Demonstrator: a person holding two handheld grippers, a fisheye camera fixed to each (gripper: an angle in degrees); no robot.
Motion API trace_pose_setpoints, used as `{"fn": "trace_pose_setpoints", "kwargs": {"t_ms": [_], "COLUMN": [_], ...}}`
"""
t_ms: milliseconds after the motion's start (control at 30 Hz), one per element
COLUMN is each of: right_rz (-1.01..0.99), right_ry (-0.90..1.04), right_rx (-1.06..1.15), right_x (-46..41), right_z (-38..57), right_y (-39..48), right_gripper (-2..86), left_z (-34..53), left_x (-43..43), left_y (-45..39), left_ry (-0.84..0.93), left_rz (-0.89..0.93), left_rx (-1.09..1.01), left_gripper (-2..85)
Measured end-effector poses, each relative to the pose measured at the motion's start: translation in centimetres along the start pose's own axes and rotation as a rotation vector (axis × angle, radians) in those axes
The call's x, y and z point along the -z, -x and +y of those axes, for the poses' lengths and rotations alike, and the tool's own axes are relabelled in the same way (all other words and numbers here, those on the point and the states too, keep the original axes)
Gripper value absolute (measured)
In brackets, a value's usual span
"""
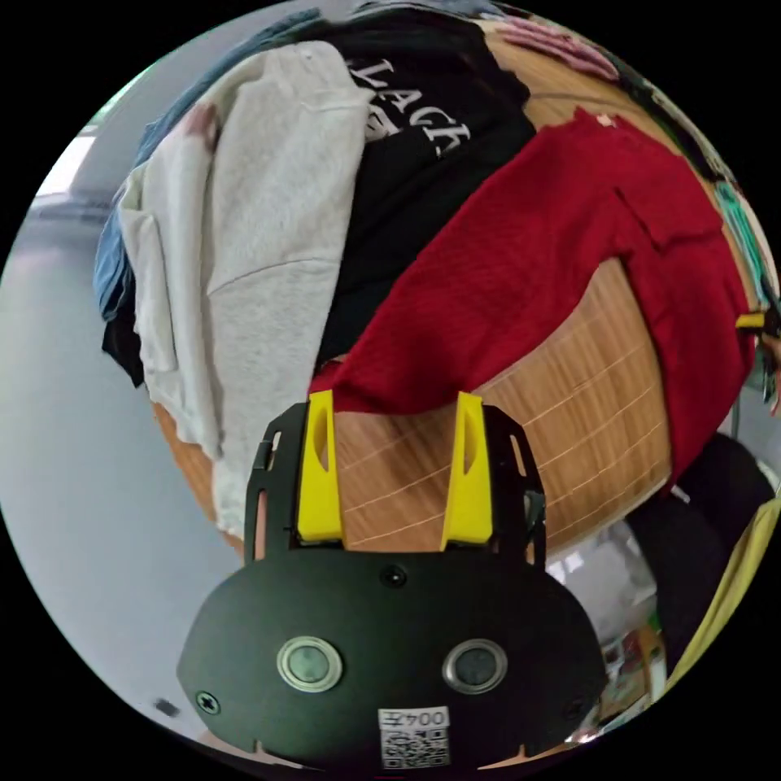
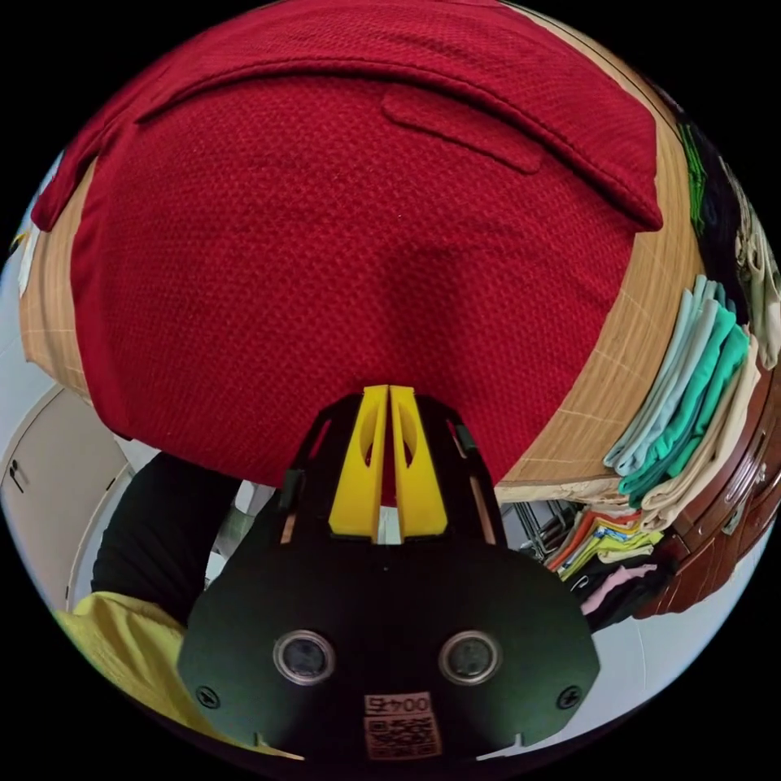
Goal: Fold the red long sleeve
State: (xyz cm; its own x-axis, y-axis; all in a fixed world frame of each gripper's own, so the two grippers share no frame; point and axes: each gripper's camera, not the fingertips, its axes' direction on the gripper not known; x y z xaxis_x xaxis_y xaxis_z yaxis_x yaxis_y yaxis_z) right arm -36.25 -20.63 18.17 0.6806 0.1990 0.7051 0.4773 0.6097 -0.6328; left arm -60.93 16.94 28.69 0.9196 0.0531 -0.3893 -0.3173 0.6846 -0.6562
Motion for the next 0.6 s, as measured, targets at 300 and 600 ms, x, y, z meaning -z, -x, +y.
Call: {"fn": "trace_pose_setpoints", "kwargs": {"t_ms": [300,600], "right_rz": [0.026,-0.099], "right_ry": [-0.027,0.015], "right_rx": [-0.035,-0.057], "right_x": [-0.2,0.3], "right_z": [-0.3,-0.4], "right_y": [0.8,-2.0], "right_gripper": [-0.6,-0.6], "left_z": [-9.3,-11.1], "left_x": [-7.2,-11.0], "left_y": [0.1,0.6], "left_ry": [0.255,0.414], "left_rz": [-0.098,-0.084], "left_rx": [-0.305,-0.403], "left_gripper": [19.1,3.3]}}
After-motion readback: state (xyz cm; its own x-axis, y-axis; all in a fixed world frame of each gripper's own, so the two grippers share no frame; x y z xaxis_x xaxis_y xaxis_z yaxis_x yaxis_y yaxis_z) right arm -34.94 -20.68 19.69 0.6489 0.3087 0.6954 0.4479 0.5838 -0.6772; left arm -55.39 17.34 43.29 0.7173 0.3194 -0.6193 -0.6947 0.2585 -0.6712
